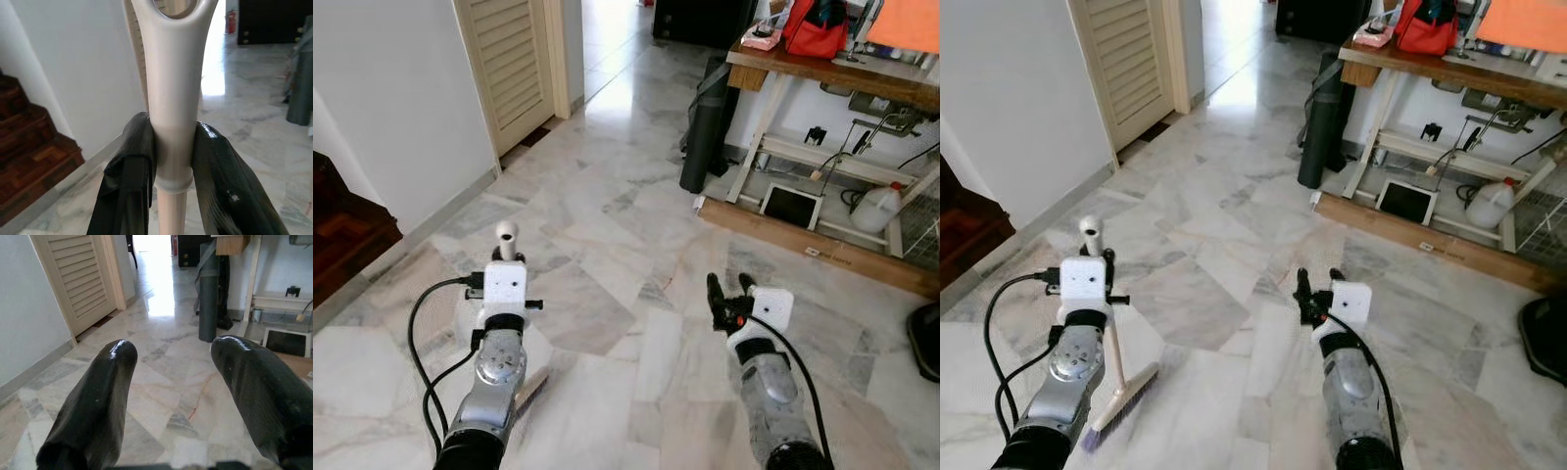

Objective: Sweep floor

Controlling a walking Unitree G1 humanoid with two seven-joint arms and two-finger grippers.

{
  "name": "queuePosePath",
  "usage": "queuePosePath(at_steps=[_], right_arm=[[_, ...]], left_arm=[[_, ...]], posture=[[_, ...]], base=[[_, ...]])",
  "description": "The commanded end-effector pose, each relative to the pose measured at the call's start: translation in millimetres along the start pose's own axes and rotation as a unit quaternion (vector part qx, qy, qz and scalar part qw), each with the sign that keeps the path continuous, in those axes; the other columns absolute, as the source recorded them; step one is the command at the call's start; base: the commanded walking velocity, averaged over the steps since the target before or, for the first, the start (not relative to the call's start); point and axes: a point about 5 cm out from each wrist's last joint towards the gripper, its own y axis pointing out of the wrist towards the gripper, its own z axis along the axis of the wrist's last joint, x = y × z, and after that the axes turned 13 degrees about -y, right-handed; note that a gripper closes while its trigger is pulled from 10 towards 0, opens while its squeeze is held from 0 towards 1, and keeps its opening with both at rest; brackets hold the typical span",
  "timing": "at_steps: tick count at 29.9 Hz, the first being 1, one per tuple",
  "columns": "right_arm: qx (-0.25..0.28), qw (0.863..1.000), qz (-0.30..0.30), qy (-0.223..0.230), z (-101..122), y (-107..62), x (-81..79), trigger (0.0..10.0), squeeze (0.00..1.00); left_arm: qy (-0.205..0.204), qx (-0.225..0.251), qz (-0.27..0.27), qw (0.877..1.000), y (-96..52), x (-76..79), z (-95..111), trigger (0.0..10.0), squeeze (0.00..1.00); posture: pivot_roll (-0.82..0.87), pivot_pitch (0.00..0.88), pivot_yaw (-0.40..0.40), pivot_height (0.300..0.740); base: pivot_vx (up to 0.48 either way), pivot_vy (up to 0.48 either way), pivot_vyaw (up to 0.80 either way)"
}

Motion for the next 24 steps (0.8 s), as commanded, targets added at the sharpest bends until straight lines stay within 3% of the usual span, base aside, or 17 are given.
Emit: queuePosePath(at_steps=[1, 14, 22, 24], right_arm=[[0.002, 1.0, -0.008, -0.003, 3, 1.7, 7.8, 10.0, 0.0], [-0.016, 1.0, -0.017, 0.007, -3, -1.8, 2.9, 10.0, 0.0], [-0.017, 1.0, -0.013, 0.01, 3, 6.4, -1.7, 10.0, 0.0], [-0.016, 1.0, -0.012, 0.01, 3, 6.6, -2.7, 10.0, 0.0]], left_arm=[[-0.001, 0.021, 0.0, 1.0, 2.4, 1.5, 6, 10.0, 0.0], [-0.001, 0.018, 0.006, 1.0, -1.0, -1.5, 6, 10.0, 0.0], [-0.003, 0.024, 0.012, 1.0, 1.9, -4.3, 11, 10.0, 0.0], [-0.007, 0.02, 0.017, 1.0, 0.8, -4.9, 9, 10.0, 0.0]], posture=[[0.02, 0.0, -0.1, 0.74], [0.02, 0.0, -0.092, 0.74], [0.03, 0.0, -0.098, 0.74], [0.02, 0.0, -0.098, 0.74]], base=[[0.0, 0.0, -0.8], [0.0, 0.0, -0.8], [0.0, 0.0, -0.8], [0.0, 0.48, -0.8]])
